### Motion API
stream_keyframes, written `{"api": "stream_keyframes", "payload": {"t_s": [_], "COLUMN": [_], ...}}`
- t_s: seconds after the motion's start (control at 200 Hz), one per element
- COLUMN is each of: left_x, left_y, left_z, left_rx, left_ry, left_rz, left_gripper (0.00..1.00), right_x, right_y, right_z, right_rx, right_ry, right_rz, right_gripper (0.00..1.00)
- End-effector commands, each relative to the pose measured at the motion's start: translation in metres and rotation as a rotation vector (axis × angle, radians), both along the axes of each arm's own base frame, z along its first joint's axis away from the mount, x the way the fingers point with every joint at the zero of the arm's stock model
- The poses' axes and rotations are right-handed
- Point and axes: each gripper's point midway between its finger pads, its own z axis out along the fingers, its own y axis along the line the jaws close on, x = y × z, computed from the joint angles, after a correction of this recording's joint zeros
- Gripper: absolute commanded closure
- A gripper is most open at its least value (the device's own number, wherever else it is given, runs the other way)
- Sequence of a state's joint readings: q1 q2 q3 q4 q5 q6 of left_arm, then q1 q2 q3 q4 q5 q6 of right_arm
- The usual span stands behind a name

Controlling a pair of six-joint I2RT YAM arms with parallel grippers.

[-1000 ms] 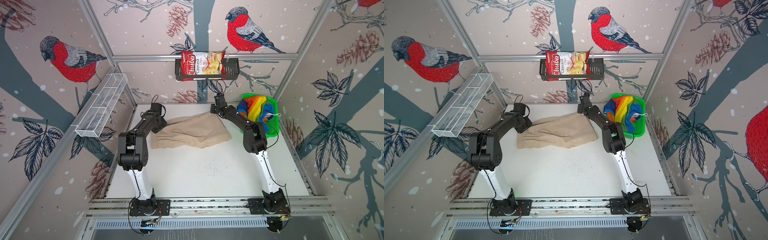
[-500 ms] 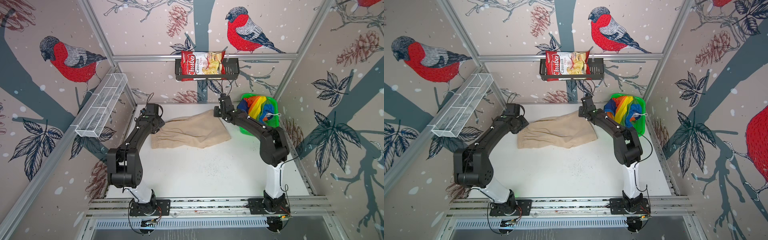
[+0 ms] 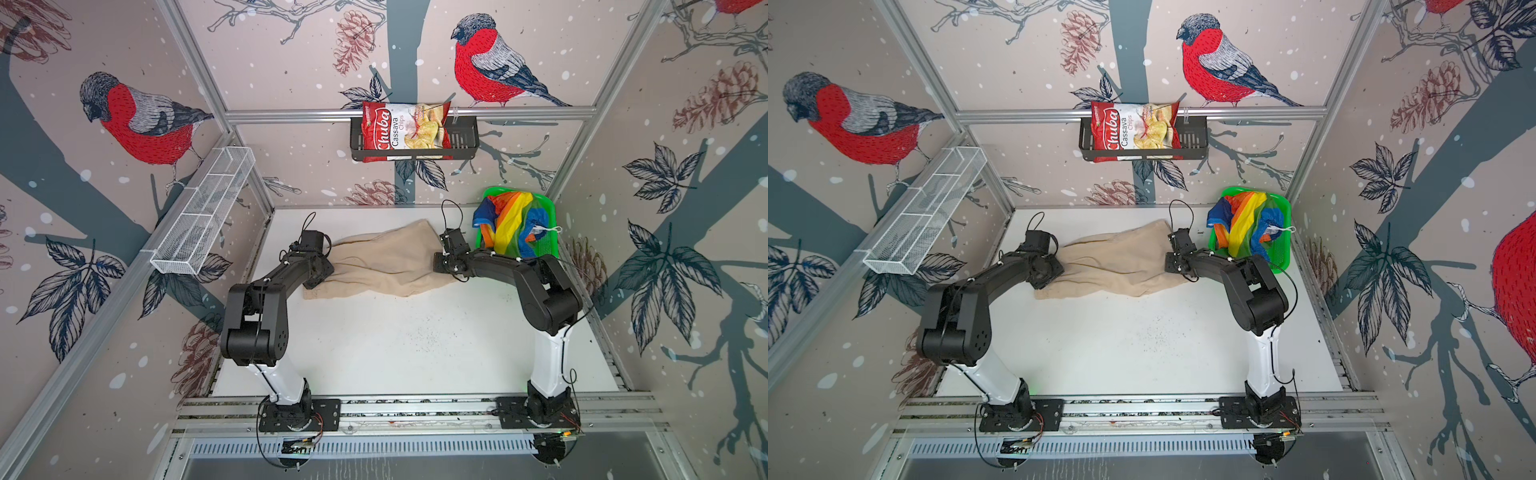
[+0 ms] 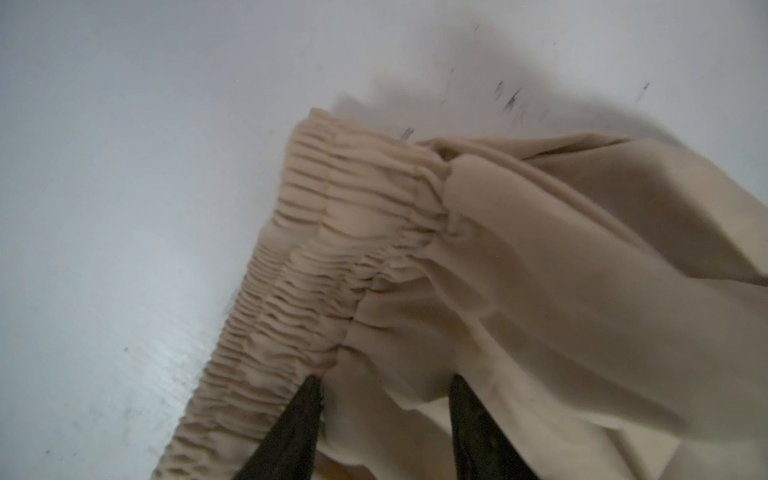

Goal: Fold and stack the shorts

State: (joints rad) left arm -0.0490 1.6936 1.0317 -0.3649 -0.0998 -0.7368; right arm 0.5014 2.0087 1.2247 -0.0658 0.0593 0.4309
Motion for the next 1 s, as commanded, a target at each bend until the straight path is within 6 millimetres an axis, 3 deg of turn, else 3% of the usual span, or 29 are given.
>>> {"api": "stream_keyframes", "payload": {"t_s": [0.0,0.115,0.255,0.365,0.45,0.585,0.64,0.69,0.705,0.795,0.891,0.991], "left_x": [-0.013,-0.039,-0.072,-0.085,-0.077,-0.044,-0.032,-0.026,-0.018,-0.003,0.007,0.016], "left_y": [-0.006,-0.017,-0.048,-0.072,-0.086,-0.110,-0.117,-0.126,-0.131,-0.143,-0.145,-0.145], "left_z": [-0.010,-0.024,-0.035,-0.033,-0.008,0.063,0.081,0.082,0.091,0.088,0.067,0.045], "left_rx": [-0.028,-0.044,-0.046,-0.083,-0.107,-0.099,-0.098,-0.124,-0.138,-0.143,-0.123,-0.101], "left_ry": [0.007,0.054,0.104,0.117,0.061,-0.135,-0.197,-0.215,-0.243,-0.255,-0.221,-0.171], "left_rz": [-0.012,-0.050,-0.151,-0.203,-0.224,-0.258,-0.256,-0.267,-0.271,-0.285,-0.280,-0.275], "left_gripper": [0.51,0.51,0.52,0.51,0.51,0.51,0.54,0.60,0.62,0.72,0.79,0.81], "right_x": [-0.014,-0.038,-0.071,-0.087,-0.083,-0.067,-0.061,-0.056,-0.054,-0.047,-0.046,-0.044], "right_y": [-0.020,-0.051,-0.091,-0.094,-0.074,-0.025,0.001,0.025,0.032,0.073,0.114,0.147], "right_z": [-0.012,-0.023,-0.020,0.000,0.040,0.109,0.125,0.130,0.130,0.126,0.122,0.109], "right_rx": [-0.023,-0.064,-0.119,-0.051,0.030,0.102,0.152,0.191,0.202,0.260,0.318,0.332], "right_ry": [0.023,0.045,0.044,0.034,-0.043,-0.193,-0.216,-0.211,-0.204,-0.151,-0.108,-0.073], "right_rz": [-0.063,-0.140,-0.222,-0.228,-0.189,-0.088,-0.032,0.026,0.042,0.126,0.208,0.273], "right_gripper": [0.62,0.63,0.63,0.63,0.57,0.52,0.58,0.72,0.77,0.99,1.00,1.00]}}
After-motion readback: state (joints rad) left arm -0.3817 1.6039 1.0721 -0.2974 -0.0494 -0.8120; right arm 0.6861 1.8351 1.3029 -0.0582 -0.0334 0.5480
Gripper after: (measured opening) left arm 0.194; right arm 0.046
